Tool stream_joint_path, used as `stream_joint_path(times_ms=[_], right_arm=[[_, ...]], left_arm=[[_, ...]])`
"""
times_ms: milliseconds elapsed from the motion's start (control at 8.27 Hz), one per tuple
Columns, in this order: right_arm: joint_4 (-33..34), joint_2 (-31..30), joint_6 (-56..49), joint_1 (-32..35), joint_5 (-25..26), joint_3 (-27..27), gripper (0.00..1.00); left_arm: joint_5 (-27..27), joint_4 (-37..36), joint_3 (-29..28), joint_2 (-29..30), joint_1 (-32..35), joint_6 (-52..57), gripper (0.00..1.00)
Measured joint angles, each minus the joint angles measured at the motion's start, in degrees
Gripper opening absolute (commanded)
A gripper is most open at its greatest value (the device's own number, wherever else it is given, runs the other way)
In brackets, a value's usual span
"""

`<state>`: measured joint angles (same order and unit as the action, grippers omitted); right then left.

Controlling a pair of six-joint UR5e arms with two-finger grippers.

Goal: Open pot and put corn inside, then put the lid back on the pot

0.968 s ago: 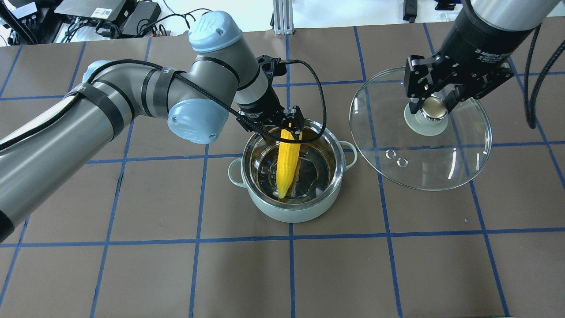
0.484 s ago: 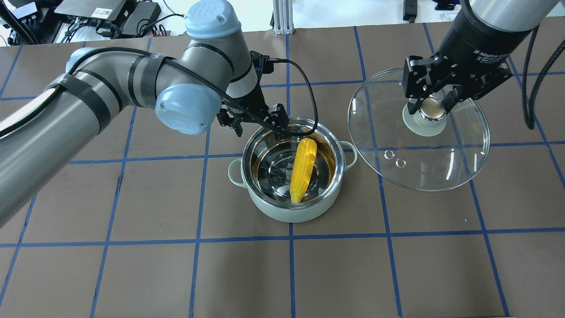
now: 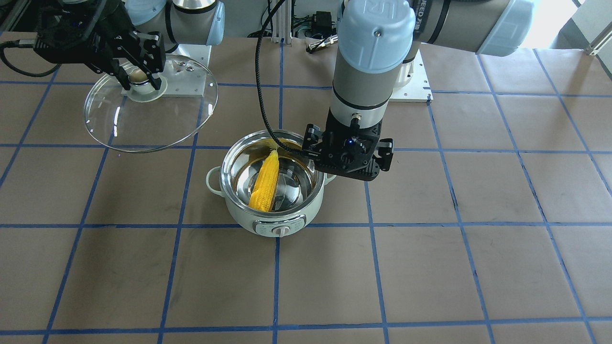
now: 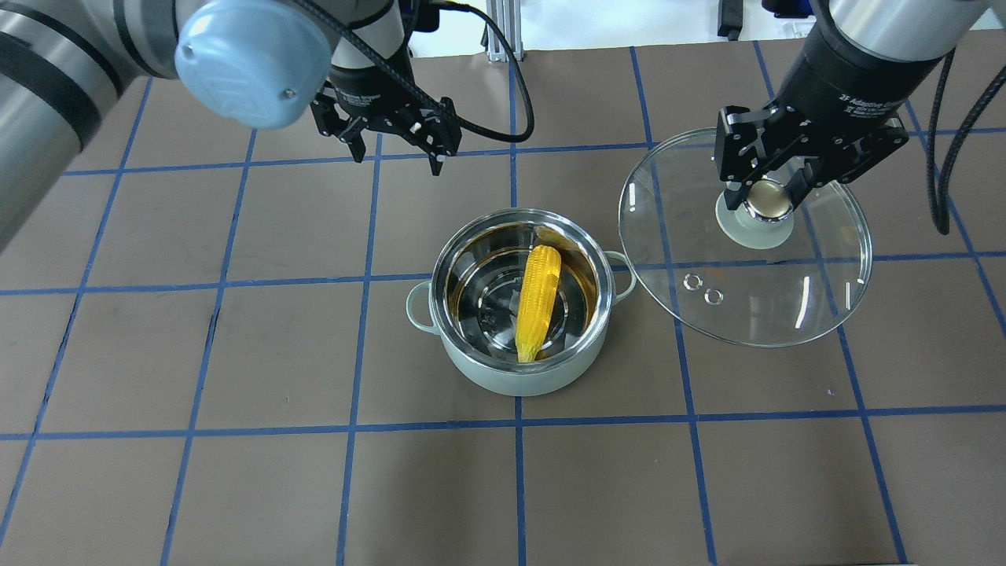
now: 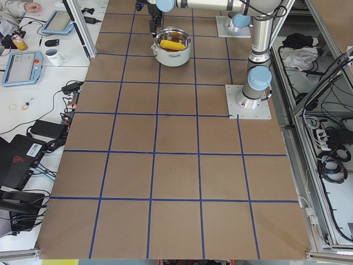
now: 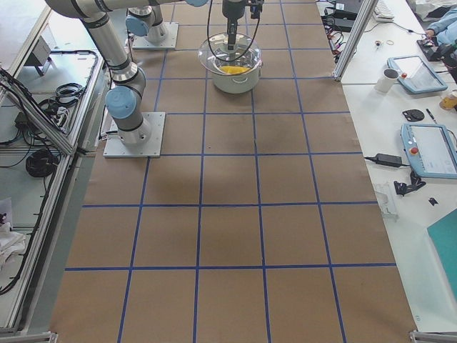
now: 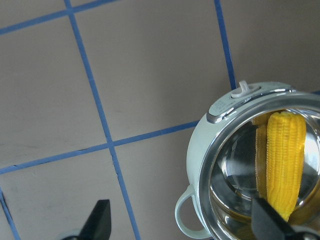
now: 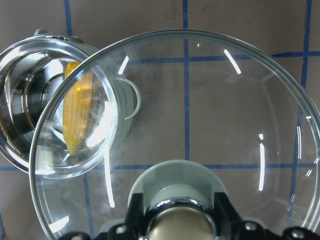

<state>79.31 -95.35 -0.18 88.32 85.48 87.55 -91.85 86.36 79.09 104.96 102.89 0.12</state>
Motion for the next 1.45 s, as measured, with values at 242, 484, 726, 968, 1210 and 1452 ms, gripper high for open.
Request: stream_joint_path(times_ms=[242,484,726,968,1210,1452], right_arm=[[-0.10,1.12,0.34,0.95,0.06,0.16,0.32],[5.05,6.05,4.65,6.49,0.02,-0.11,0.32],[14.30,12.97,14.88,14.65,0.27,-0.38,0.32],[19.83,17.56,23.86,20.68,0.46,-0.01,0.32],[21.70,19.44,27.13,23.29,0.45,0.92,0.31],[22.68,20.08,28.72,24.56,0.53,2.20,0.31]], left_arm=[[-0.39,2.27,-2.77,-1.28,-4.08,0.65,1.00],[-0.33,3.41,-3.25,-3.88,-9.67,1.76,1.00],[-0.56,3.37,-1.84,-5.44,-12.96,4.76,1.00],[-0.44,2.54,1.93,-7.37,-13.80,4.51,1.00],[0.01,0.30,6.94,-10.17,-13.91,4.21,1.00],[0.07,-0.79,8.96,-11.28,-13.94,4.22,1.00]])
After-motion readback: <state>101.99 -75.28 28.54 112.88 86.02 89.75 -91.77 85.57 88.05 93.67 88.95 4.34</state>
